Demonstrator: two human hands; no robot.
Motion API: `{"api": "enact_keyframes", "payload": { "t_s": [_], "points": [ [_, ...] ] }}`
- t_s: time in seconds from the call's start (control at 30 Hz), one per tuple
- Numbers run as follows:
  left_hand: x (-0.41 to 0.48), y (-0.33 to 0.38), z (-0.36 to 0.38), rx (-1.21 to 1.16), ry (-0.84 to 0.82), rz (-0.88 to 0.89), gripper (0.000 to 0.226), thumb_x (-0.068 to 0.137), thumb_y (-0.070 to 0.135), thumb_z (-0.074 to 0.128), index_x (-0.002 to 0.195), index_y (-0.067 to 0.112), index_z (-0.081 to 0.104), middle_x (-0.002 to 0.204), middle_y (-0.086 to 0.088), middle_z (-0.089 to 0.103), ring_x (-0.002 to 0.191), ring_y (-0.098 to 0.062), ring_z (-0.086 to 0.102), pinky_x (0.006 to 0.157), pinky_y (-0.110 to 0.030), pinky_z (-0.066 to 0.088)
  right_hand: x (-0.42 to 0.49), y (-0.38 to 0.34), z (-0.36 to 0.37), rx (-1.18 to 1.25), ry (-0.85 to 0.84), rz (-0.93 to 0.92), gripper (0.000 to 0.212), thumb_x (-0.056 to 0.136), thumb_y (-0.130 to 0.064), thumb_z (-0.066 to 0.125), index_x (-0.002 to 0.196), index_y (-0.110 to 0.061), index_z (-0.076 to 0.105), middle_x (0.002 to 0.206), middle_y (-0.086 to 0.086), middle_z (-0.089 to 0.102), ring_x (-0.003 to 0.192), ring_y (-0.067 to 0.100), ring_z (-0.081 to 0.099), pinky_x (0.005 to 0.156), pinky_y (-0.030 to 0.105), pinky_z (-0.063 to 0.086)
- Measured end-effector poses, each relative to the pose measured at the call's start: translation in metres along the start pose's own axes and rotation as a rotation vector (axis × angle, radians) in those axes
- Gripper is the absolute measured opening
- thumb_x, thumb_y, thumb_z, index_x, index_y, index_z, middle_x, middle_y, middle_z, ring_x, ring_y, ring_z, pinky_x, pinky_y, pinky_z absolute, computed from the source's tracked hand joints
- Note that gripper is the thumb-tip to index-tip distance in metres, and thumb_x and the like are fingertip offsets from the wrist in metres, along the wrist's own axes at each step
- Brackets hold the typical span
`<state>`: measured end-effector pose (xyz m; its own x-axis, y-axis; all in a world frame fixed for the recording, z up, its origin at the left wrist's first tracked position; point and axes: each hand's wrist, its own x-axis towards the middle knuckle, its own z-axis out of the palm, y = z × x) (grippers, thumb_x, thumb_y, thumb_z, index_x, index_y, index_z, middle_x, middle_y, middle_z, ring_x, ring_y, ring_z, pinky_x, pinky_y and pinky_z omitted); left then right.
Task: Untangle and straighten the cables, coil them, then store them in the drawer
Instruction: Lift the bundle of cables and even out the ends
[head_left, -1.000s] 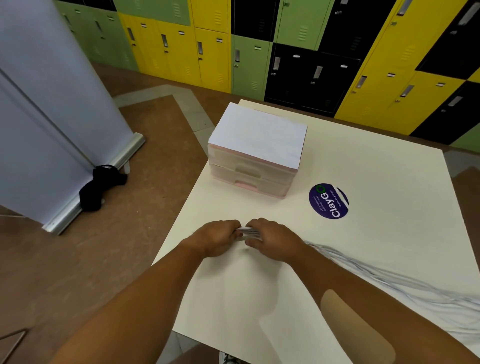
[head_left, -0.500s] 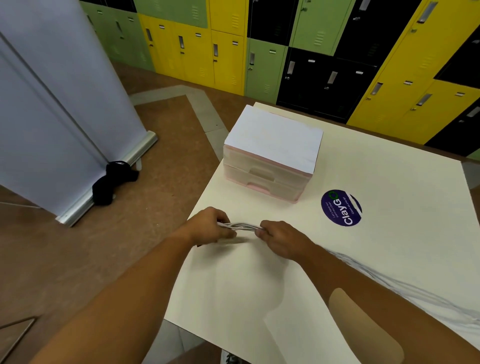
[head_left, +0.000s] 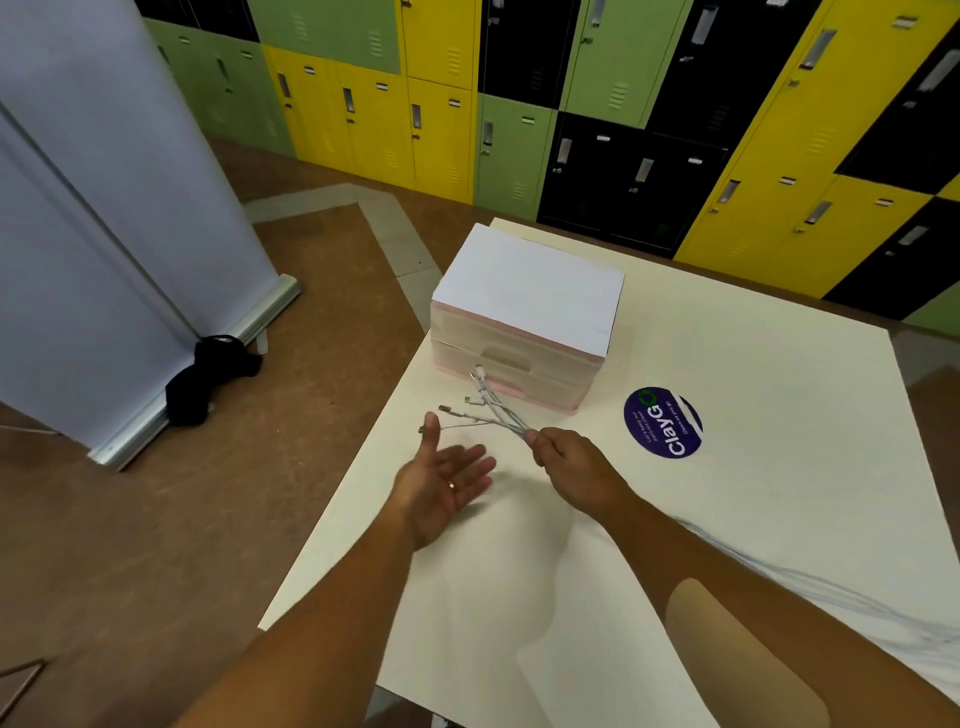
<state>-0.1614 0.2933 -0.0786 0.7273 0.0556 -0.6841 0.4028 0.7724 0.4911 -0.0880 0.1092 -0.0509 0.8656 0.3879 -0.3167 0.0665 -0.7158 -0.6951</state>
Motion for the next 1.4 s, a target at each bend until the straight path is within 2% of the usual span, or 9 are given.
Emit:
{"api": "enact_keyframes", "payload": {
  "t_s": [0.13,0.3,0.47,0.63,0.8,0.93,1.03,1.23,1.4],
  "points": [
    [-0.003,-0.025,0.022,0.211,-0.174,-0.065,0.063,0.084,0.056,0.060,0.127,0.010,0.057,0.123,-0.003,0.069,0.111,-0.024,0.067,0.096,-0.048,0.053,-0.008,-0.001,0.002,0.020,-0.050,-0.029,0.041,0.104,-0.047,0.039,0.070,-0.027,0.051,0.071,-0.008,0.058,0.067,0.011,0.054,0.062,0.027,0.038],
    [0.004,-0.024,0.049,0.064,-0.059,0.068,0.024,0.104,0.028,0.045,0.109,0.007,0.057,0.106,-0.011,0.073,0.099,-0.031,0.069,0.087,-0.045,0.053,-0.016,0.006,0.013,0.004,-0.211,-0.030,0.039,0.104,-0.046,0.041,0.070,-0.030,0.053,0.070,-0.010,0.058,0.066,0.009,0.054,0.067,0.030,0.040],
    [0.010,-0.026,0.060,-0.053,0.086,0.200,0.026,0.105,0.028,0.044,0.090,0.008,0.053,0.064,-0.006,0.055,0.054,-0.023,0.060,0.072,-0.043,0.055,-0.019,0.003,0.013,0.009,-0.265,0.000,0.041,0.103,-0.045,0.042,0.071,-0.023,0.057,0.070,-0.006,0.061,0.067,0.012,0.056,0.072,0.033,0.044],
    [0.007,-0.029,0.061,0.154,0.055,0.301,0.046,0.101,0.039,0.051,0.066,0.010,0.046,0.056,-0.005,0.036,0.049,-0.019,0.039,0.061,-0.037,0.054,-0.012,-0.003,-0.006,-0.201,-0.364,0.017,0.027,0.092,-0.030,0.055,0.075,-0.014,0.069,0.082,-0.003,0.067,0.081,0.020,0.063,0.074,0.034,0.046],
    [0.007,-0.019,0.060,0.392,-0.002,0.368,0.059,0.096,0.048,0.057,0.050,0.013,0.046,0.051,-0.007,0.039,0.047,-0.022,0.045,0.064,-0.042,0.054,0.003,-0.014,-0.026,-0.074,-0.091,0.045,0.032,0.090,-0.005,0.047,0.109,-0.013,0.072,0.114,0.003,0.071,0.109,0.020,0.064,0.097,0.034,0.049],
    [0.003,-0.019,0.059,0.551,-0.089,0.343,0.057,0.096,0.048,0.055,0.053,0.012,0.046,0.052,-0.006,0.041,0.047,-0.021,0.045,0.063,-0.040,0.051,0.016,-0.034,-0.038,0.241,0.089,-0.075,0.031,0.101,-0.035,0.050,0.130,-0.034,0.056,0.121,-0.005,0.064,0.109,0.017,0.062,0.096,0.042,0.050],
    [0.000,-0.020,0.061,0.691,-0.135,0.327,0.054,0.097,0.046,0.055,0.058,0.008,0.047,0.055,-0.009,0.043,0.048,-0.022,0.046,0.059,-0.037,0.052,0.021,-0.056,-0.045,0.267,0.048,-0.175,0.038,0.102,-0.035,0.050,0.140,-0.039,0.049,0.128,-0.010,0.058,0.109,0.012,0.060,0.092,0.030,0.049],
    [-0.005,-0.017,0.061,0.769,-0.198,0.303,0.050,0.098,0.039,0.058,0.058,0.009,0.048,0.055,-0.009,0.045,0.048,-0.023,0.044,0.060,-0.038,0.054,0.027,-0.073,-0.047,0.108,0.069,-0.207,0.026,0.094,-0.015,0.063,0.116,-0.027,0.071,0.105,-0.010,0.069,0.086,0.003,0.063,0.070,0.016,0.046],
    [-0.008,-0.014,0.060,0.729,-0.199,0.290,0.046,0.098,0.039,0.057,0.065,0.010,0.045,0.055,-0.005,0.043,0.046,-0.021,0.041,0.058,-0.037,0.051,0.025,-0.069,-0.043,0.236,0.167,-0.153,0.017,0.086,-0.005,0.071,0.092,-0.021,0.074,0.092,-0.006,0.072,0.083,0.004,0.066,0.075,0.019,0.050]
  ]
}}
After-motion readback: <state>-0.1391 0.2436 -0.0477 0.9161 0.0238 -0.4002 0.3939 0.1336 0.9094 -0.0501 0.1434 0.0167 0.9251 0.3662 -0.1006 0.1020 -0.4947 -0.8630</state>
